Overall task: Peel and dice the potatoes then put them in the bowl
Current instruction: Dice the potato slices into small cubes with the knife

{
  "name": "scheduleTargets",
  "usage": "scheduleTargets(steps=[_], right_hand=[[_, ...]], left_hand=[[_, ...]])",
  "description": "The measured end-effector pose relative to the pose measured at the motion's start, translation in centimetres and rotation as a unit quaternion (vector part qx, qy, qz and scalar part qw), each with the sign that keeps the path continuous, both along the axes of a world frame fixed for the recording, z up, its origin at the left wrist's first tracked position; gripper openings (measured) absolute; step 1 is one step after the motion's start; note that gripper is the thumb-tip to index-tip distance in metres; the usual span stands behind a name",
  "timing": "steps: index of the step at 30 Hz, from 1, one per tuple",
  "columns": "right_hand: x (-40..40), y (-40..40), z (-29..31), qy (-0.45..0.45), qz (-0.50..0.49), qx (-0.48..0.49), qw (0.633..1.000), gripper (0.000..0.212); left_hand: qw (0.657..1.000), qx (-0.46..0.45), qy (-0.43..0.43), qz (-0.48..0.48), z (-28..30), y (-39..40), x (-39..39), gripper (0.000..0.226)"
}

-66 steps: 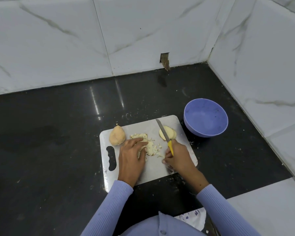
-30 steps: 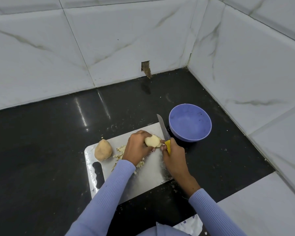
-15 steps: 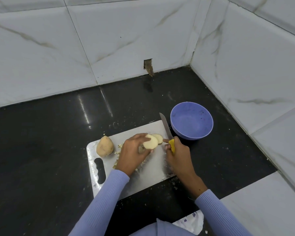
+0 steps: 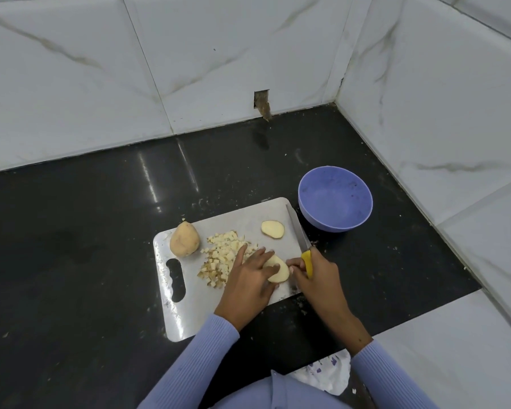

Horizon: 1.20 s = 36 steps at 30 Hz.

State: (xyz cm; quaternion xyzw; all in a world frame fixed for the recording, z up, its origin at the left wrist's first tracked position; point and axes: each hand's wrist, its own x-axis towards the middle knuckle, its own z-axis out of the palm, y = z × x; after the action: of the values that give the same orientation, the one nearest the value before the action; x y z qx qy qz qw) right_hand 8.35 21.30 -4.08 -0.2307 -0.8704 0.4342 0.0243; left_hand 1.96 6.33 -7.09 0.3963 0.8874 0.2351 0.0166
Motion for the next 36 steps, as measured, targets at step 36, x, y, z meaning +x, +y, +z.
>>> scheduleTargets(steps=[36], right_hand=[[3.0,-1.2,0.6,-0.231,0.166,0.246,0.926,0.027]], left_hand=[[0.992,0.004,0.069,0.104,-1.6,1.9,2.7,0.018]])
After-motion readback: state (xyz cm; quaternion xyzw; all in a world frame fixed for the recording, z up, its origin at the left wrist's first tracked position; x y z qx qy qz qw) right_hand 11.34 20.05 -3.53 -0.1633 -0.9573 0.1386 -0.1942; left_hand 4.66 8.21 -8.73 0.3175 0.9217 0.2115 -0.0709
